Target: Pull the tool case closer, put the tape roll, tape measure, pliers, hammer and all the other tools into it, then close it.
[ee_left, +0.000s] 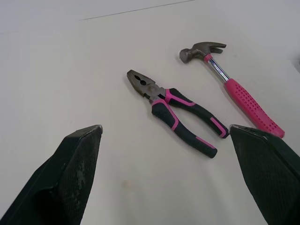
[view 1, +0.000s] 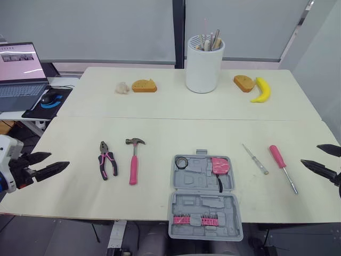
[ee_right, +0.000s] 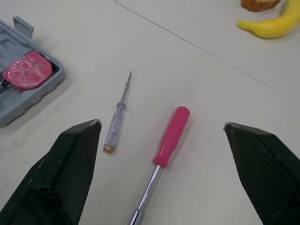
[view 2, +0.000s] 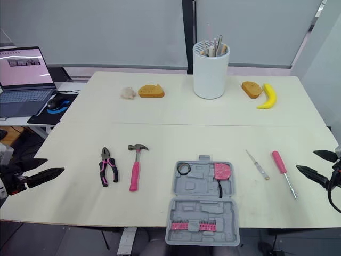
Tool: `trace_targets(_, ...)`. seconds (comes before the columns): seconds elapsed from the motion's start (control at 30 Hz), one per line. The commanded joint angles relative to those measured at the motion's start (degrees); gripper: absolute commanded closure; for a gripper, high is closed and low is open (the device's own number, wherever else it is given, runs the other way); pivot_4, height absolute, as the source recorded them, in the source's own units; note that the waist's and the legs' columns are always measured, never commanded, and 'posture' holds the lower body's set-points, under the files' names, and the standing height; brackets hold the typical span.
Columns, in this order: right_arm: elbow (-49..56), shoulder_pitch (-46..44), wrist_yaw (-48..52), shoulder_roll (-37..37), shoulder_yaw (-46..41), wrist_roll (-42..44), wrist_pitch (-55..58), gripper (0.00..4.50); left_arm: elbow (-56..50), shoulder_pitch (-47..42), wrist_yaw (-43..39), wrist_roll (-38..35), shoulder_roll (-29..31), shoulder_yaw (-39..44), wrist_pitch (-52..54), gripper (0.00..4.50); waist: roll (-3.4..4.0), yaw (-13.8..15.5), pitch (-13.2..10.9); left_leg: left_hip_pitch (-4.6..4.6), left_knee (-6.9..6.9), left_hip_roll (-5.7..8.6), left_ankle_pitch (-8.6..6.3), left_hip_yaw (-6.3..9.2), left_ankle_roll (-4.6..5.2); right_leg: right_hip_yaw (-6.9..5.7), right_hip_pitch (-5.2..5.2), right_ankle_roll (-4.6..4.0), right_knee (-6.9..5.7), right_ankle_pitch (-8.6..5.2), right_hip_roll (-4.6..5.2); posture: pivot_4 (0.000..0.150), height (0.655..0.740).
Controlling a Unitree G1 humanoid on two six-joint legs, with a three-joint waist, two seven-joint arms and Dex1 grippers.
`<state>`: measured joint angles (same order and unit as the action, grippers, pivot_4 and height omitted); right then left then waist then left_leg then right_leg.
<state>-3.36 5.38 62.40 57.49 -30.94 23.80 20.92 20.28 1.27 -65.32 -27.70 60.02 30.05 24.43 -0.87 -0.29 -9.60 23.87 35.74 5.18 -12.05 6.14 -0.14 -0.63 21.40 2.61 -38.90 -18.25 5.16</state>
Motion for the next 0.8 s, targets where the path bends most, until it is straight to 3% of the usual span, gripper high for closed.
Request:
trace_targets(0.03, 4.3, -4.0, -1.5, -1.4, 3.4, 1.1, 0.6, 0.04, -2.8, 1.6, 3.1, 0.4, -1.7, 2.6, -1.1, 0.0, 0.0, -0.1, 0.0, 0.0, 0.0, 0.0, 0.0, 0.0, 0.0, 0.0, 0.0, 0.0, 0.0, 0.0, 0.0, 0.15, 0.74)
trace_targets(0.33, 17.5, -22.2, -3.1, -9.7, 20.2, 4.2, 3.1, 0.04, -17.4, 15.1, 11.7, -1.5, -11.0, 8.9, 3.4, 0.0, -0.03, -0.9, 0.0, 0.07, 0.01, -0.01, 0.0, 0.01, -0.01, 0.02, 0.0, 0.0, -0.05, 0.01, 0.0, 0.15, 0.74)
trace_targets(0.6, 23.0, -36.2, -3.0, -19.8, 32.1, 6.1, 3.6, 0.04, -26.6, 23.5, 16.1, -2.6, -16.9, 11.7, 6.0, 0.0, -0.11, -0.3, 0.0, 0.06, 0.04, -0.01, 0.0, 0.06, -0.02, -0.04, 0.19, -0.01, -0.03, 0.02, 0.0, 0.15, 0.74)
trace_targets(0.8, 23.4, -36.9, -4.0, -21.8, 33.4, 3.6, 1.7, 0.04, -33.3, 25.3, 23.1, -1.7, -22.0, 10.6, 7.3, 0.0, -0.37, 0.6, 0.2, 0.06, 0.08, 0.02, -0.01, 0.09, -0.02, -0.05, 0.16, 0.0, 0.0, 0.05, 0.0, 0.15, 0.74)
